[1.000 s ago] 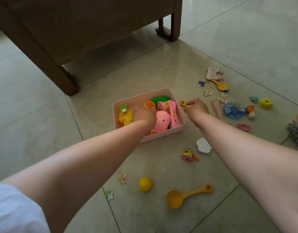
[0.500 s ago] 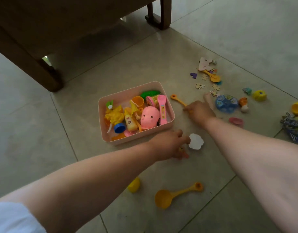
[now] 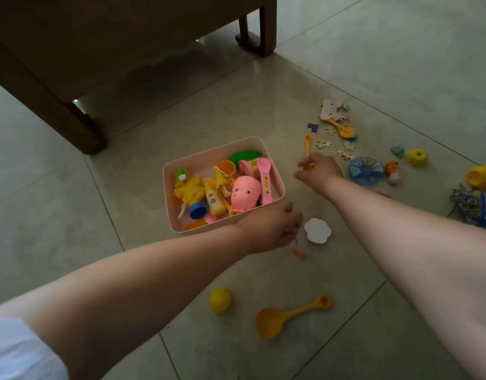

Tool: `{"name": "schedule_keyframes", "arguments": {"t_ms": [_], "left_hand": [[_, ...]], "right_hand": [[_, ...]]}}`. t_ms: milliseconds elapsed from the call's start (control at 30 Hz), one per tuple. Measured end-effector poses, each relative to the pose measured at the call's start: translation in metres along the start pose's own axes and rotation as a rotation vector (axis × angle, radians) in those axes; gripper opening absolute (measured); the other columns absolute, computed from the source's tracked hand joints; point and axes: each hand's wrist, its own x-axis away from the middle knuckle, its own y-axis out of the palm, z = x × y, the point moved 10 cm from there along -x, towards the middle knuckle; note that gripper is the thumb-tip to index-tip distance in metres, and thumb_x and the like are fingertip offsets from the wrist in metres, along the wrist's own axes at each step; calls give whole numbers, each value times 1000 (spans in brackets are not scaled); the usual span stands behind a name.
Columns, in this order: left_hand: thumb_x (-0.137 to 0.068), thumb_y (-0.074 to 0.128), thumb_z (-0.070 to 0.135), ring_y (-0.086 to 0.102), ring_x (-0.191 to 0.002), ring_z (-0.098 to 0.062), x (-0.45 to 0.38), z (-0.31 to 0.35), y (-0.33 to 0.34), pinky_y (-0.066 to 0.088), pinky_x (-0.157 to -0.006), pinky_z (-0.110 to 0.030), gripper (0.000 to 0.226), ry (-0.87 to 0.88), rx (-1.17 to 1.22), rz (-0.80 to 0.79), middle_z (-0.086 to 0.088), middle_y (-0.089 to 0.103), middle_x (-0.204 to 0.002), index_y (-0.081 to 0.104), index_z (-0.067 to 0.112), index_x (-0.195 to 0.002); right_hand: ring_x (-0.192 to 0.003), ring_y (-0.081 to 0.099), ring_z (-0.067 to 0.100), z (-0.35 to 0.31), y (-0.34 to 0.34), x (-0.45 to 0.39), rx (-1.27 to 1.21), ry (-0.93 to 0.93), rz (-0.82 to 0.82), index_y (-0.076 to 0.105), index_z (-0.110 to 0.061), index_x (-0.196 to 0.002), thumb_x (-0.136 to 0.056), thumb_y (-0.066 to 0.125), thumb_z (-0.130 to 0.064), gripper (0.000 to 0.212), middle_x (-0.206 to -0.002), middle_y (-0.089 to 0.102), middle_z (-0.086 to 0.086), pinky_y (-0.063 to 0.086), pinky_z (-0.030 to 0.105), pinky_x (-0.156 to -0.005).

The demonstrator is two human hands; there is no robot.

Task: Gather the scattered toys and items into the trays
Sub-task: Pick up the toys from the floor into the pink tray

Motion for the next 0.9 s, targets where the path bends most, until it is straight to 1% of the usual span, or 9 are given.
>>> {"name": "schedule_keyframes", "arguments": {"t_ms": [67, 167, 300, 433, 533, 633, 733, 800, 900], "left_hand": [[-88, 59, 26, 54, -80, -22, 4, -10, -24, 49, -66, -34, 22, -42, 18, 86, -5, 50, -103, 58, 15, -106], [-87, 62, 32, 57, -92, -25, 18, -34, -66, 49, -71, -36, 28, -181, 18, 289, -5, 54, -111, 58, 15, -109], [-87, 62, 35, 59, -93, -26, 47, -89, -102, 48, -75, -40, 27, -548, 53, 511, -7, 62, -106, 60, 16, -106], [-87, 65, 38, 60, -102, -25, 65, -134, -93, 51, -87, -40, 41, -832, 308, 490, -5, 62, -115, 53, 20, -122], [-89, 62, 34, 58, -104, -28, 68, -144, -89, 51, -87, -39, 46, -882, 164, 394, -9, 58, -122, 48, 16, -129], [-91, 59, 29, 56, -108, -30, 59, -129, -91, 45, -83, -35, 41, -770, 42, 381, -10, 53, -128, 49, 16, -128], [-91, 56, 29, 54, -108, -27, 32, -82, -86, 40, -76, -34, 31, -456, -110, 321, -6, 53, -123, 54, 18, -120], [-92, 54, 32, 55, -103, -26, 13, -44, -67, 43, -75, -35, 28, -227, -126, 225, -6, 55, -117, 55, 18, -116], [-93, 54, 34, 56, -99, -25, -2, -8, -22, 46, -76, -37, 26, -52, -105, 8, -5, 55, -111, 57, 18, -113]], "right_hand": [[-92, 63, 22, -17, -6, 4, -89, -39, 35, 63, -28, -98, -78, 73, -33, 24, -113, 60, 6, 51, 31, -76], [-89, 64, 21, -48, 0, 14, -162, -136, -5, 63, -31, -95, -75, 73, -37, 23, -107, 61, 5, 55, 38, -81], [-83, 62, 18, -76, 23, 30, -164, -230, -95, 67, -23, -99, -76, 76, -31, 26, -93, 63, 0, 51, 31, -73], [-101, 62, 22, -79, 50, 43, -111, -209, -247, 64, -25, -121, -78, 76, -37, 47, -117, 62, 2, 55, 39, -82], [-111, 59, 22, -75, 41, 42, -88, -222, -177, 64, -25, -123, -81, 73, -38, 45, -126, 60, 5, 52, 35, -87], [-108, 58, 21, -58, 20, 39, -68, -178, -66, 67, -25, -112, -83, 70, -33, 31, -120, 60, 6, 46, 29, -82], [-107, 58, 21, -27, 5, 39, -13, -98, -34, 66, -22, -113, -86, 67, -22, 27, -119, 61, 8, 46, 29, -86], [-105, 59, 21, -3, -4, 45, 51, -43, -38, 65, -21, -113, -86, 68, -20, 27, -117, 62, 8, 44, 26, -83], [-107, 60, 20, 29, 3, 57, 183, 15, -159, 65, -20, -115, -82, 73, -22, 35, -119, 63, 8, 43, 24, -84]]}}
